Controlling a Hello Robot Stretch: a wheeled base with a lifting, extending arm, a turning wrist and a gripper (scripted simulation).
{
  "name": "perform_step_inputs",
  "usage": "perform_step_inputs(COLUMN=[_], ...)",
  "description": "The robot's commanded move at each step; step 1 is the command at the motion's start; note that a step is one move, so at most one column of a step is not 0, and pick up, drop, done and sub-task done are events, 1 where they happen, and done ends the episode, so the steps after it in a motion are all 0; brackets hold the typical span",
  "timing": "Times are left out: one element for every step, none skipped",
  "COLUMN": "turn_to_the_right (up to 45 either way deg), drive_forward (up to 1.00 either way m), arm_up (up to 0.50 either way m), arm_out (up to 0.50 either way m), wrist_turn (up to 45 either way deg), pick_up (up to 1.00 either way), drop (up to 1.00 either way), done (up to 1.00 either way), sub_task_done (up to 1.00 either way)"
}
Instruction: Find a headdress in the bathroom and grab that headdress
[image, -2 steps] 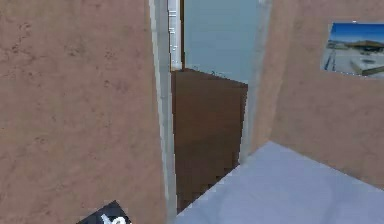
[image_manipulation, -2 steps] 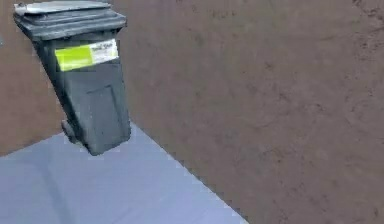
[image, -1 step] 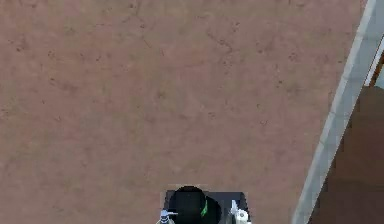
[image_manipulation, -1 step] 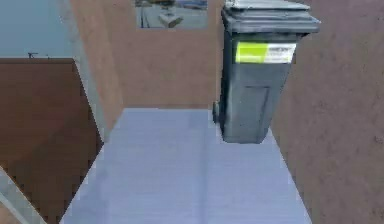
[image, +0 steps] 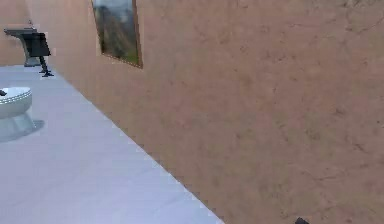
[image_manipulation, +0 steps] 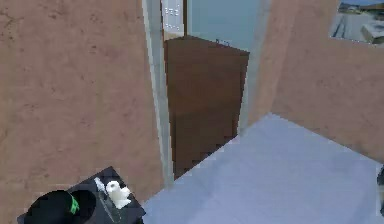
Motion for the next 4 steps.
perform_step_inputs(turn_to_the_right=[-36.0, 0.0, 0.0, 0.0], drive_forward=[0.0, 0.0, 0.0, 0.0], arm_up=[0.0, 0.5, 0.16, 0.0], arm_out=[0.0, 0.0, 0.0, 0.3], wrist_turn=[0.0, 0.0, 0.0, 0.0], pick_up=[0.0, 0.0, 0.0, 0.0], drop=[0.0, 0.0, 0.0, 0.0], done=[0.0, 0.0, 0.0, 0.0], sub_task_done=[0.0, 0.0, 0.0, 0.0])
